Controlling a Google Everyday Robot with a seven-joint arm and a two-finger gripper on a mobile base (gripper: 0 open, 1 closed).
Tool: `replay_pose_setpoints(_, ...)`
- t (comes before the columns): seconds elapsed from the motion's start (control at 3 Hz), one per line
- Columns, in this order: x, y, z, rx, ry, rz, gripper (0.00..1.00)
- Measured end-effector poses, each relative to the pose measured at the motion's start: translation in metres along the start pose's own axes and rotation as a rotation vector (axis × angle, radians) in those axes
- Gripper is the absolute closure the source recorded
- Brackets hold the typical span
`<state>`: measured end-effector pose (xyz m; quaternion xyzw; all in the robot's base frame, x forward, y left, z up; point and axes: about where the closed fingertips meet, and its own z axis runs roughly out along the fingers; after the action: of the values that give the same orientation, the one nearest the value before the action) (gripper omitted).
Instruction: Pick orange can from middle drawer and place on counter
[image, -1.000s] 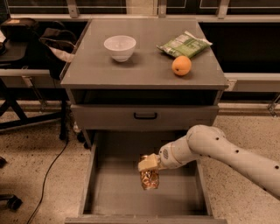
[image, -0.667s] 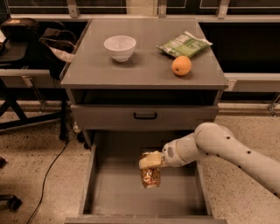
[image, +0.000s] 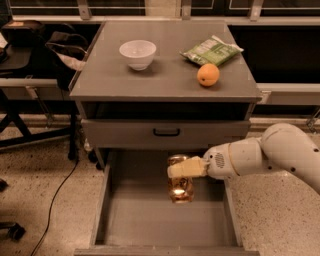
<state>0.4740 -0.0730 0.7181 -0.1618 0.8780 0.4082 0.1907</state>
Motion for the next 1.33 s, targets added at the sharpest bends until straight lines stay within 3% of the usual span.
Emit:
replay_pose_setpoints(0.33, -0.015, 0.036, -0.041, -0.030, -0.064, -0.053, 1.00)
replay_pose_setpoints(0.67, -0.014, 0.036, -0.039, -0.031, -0.064, -0.049, 1.00)
replay_pose_setpoints(1.0, -0.028, 0.038, -0.041, -0.035, -0.096, -0.051, 1.00)
replay_pose_setpoints(1.33, -0.061, 0.049, -0.042, -0.045, -0.134, -0.088, 1.00)
